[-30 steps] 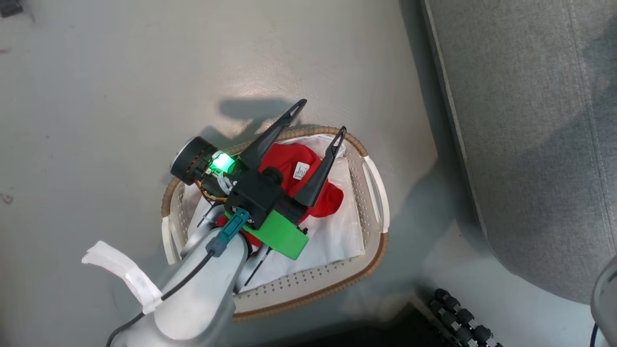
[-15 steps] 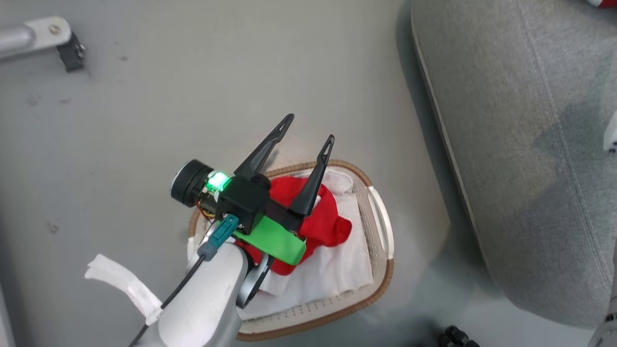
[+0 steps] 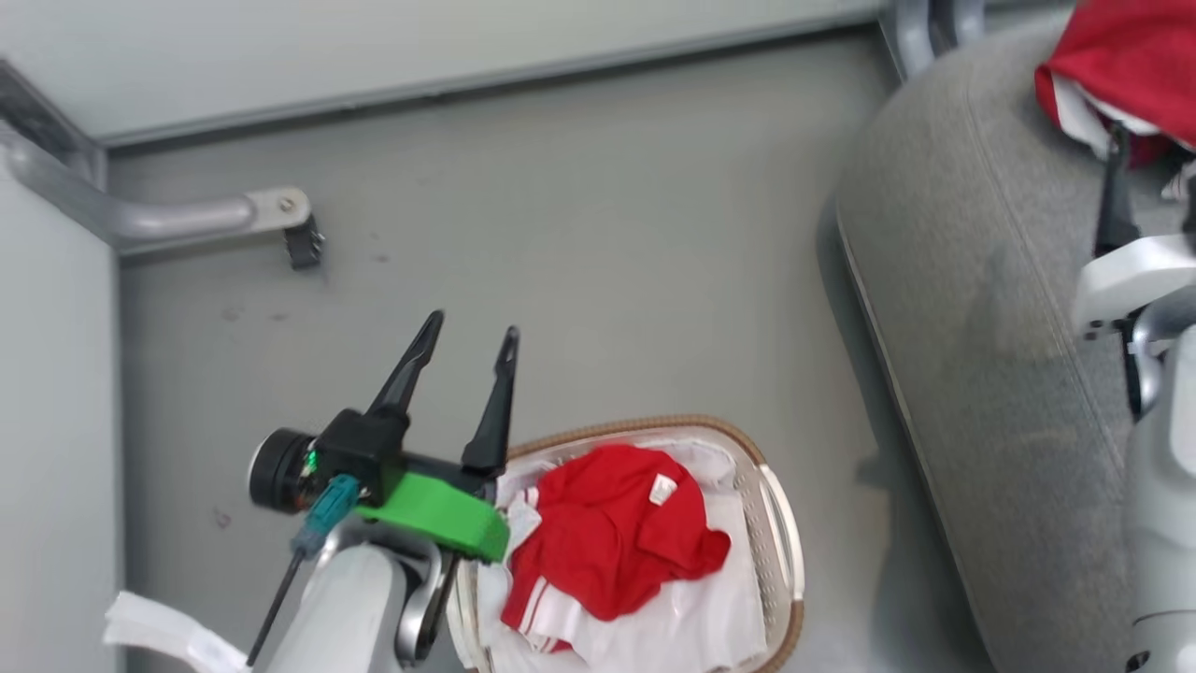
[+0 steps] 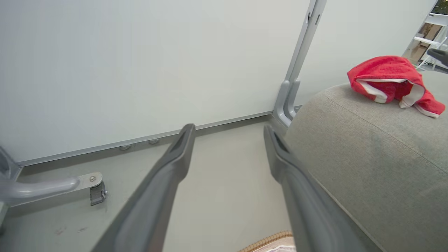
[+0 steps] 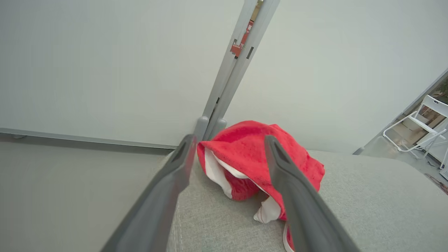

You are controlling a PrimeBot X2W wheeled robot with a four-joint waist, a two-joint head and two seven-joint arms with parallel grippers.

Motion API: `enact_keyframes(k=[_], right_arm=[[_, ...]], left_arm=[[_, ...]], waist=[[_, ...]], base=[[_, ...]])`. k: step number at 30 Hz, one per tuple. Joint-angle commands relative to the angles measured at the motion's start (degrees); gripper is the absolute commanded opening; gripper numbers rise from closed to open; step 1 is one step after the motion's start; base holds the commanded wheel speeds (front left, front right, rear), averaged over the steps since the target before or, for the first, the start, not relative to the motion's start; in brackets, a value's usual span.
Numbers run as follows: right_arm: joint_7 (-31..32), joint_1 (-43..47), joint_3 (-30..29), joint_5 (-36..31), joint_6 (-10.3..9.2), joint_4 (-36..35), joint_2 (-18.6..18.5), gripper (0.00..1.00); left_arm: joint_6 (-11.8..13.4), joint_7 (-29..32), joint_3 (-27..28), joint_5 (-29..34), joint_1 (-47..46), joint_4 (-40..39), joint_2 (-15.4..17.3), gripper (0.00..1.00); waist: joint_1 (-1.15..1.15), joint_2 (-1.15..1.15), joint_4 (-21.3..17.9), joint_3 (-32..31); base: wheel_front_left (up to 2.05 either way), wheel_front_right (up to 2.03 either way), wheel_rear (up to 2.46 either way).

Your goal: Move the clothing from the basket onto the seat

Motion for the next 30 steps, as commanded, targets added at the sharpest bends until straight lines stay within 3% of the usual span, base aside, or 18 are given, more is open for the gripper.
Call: enact_keyframes(k=[1, 12, 22, 30], right_arm=[[-0.12, 1.71, 1.13, 1.29, -0.06, -0.09, 0.51, 1.0], [-0.12, 10.54, 11.5, 9.98, -0.06, -2.55, 4.43, 1.0], [-0.12, 22.38, 19.44, 24.61, -0.06, -6.65, 4.5, 1.0], [-0.12, 27.9, 21.28, 28.18, -0.06, -8.14, 4.53, 1.0]], left_arm=[[0.52, -0.05, 1.18, 0.24, 1.78, 0.39, -0.06, 1.0], [2.34, -0.05, 9.02, 0.29, 9.34, 0.96, -0.29, 1.0], [2.9, -0.05, 10.38, -2.06, 15.15, 0.88, -0.32, 1.0], [2.69, -0.05, 10.21, -2.44, 16.28, 1.39, -0.31, 1.0]], waist=[[0.0, 0.0, 5.03, -7.34], [0.0, 0.0, 8.44, -14.25], [0.0, 0.0, 9.72, -17.91], [0.0, 0.0, 9.25, -19.17]], base=[[0.0, 0.0, 0.0], [0.0, 0.0, 0.0], [0.0, 0.0, 0.0], [0.0, 0.0, 0.0]])
